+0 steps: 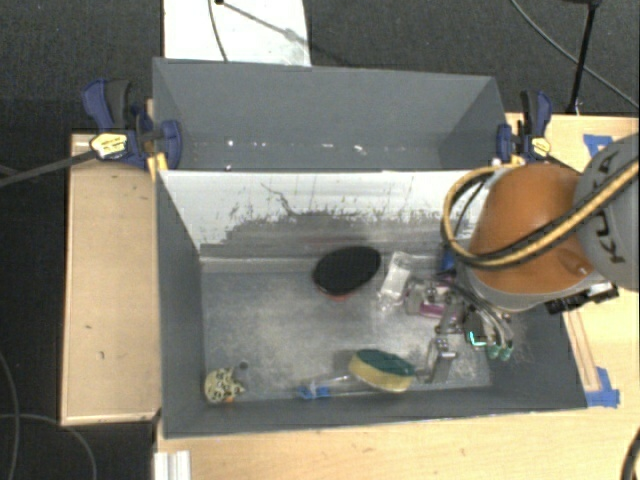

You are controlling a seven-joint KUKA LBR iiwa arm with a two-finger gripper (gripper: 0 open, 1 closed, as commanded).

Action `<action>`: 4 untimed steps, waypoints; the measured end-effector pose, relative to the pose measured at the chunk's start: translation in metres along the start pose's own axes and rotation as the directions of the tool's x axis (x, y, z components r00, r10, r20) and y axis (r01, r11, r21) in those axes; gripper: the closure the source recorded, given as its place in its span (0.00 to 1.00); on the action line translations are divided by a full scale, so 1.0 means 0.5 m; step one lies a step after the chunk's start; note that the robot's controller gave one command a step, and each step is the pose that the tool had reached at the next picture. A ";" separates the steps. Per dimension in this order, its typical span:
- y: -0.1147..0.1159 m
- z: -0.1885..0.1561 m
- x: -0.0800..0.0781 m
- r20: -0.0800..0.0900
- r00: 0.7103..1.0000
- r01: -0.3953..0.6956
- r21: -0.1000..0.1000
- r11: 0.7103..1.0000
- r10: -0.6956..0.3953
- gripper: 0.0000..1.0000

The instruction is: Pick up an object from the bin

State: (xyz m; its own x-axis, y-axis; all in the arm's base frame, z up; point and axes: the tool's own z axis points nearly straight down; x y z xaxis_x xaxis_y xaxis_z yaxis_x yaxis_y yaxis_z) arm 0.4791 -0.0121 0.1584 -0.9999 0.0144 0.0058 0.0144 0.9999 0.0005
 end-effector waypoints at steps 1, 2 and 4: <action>0.124 0.177 0.001 0.005 0.994 -0.110 0.000 0.994 0.110 0.00; 0.091 0.115 0.006 0.011 0.981 0.195 0.002 0.981 -0.195 0.00; 0.121 0.175 -0.006 0.014 0.974 0.227 0.002 0.974 -0.227 0.00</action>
Offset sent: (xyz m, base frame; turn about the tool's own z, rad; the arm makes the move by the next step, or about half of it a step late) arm -0.0007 0.0608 -0.0884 0.1117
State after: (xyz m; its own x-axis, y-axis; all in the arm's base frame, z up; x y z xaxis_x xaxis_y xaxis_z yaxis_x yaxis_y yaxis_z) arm 0.4822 0.0482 0.0708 -0.9770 -0.2130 -0.0087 -0.2130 0.9770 -0.0006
